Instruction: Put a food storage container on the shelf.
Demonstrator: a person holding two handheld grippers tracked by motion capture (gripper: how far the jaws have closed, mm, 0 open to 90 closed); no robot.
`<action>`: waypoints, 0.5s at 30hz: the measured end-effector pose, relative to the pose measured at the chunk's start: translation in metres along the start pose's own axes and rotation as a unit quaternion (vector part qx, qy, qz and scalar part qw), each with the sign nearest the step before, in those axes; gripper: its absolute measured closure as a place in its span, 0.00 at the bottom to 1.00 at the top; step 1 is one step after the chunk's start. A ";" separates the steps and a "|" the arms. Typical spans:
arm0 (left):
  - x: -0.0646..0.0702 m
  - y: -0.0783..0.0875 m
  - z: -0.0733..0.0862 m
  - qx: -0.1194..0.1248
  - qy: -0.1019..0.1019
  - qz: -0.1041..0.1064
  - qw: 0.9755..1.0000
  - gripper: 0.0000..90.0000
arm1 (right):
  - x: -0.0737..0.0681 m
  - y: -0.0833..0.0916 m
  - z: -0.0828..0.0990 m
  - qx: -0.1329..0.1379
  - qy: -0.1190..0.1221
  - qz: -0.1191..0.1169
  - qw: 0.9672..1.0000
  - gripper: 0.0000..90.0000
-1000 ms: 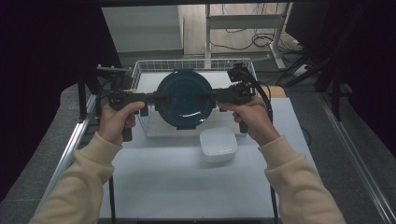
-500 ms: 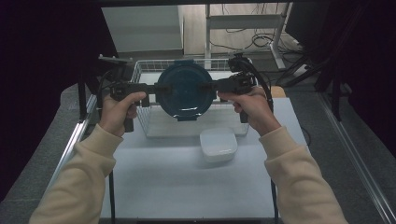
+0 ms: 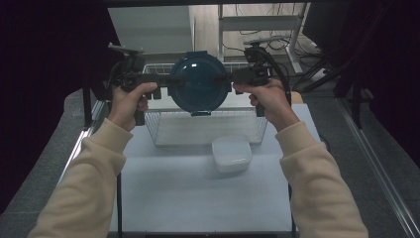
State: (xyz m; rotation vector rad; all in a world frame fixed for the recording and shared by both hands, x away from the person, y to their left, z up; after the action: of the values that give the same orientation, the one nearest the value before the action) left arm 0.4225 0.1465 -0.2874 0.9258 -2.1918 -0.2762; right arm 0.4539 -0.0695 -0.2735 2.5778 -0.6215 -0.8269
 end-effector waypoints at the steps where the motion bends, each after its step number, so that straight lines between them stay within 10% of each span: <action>1: 0.000 -0.001 -0.003 0.001 0.000 0.002 1.000 0.45 | 0.001 0.000 -0.002 -0.001 0.001 0.000 1.000 0.40; 15: -0.008 -0.020 -0.025 -0.011 0.012 0.012 1.000 0.45 | 0.020 0.002 -0.023 -0.001 -0.014 0.008 1.000 0.40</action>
State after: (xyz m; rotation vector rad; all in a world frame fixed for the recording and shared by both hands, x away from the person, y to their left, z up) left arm 0.4547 0.1397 -0.2835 0.8857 -2.1719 -0.2755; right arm 0.4819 -0.0766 -0.2636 2.5599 -0.6473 -0.8597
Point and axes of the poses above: each handheld gripper's, and its own axes: y roughly backward along the jaws, z roughly out of its underside, x roughly to its right, the point moved 6 cm from there along -y, roughly forward along the jaws, and after that the axes turned 5 degrees about -z, right-handed, at the moved point
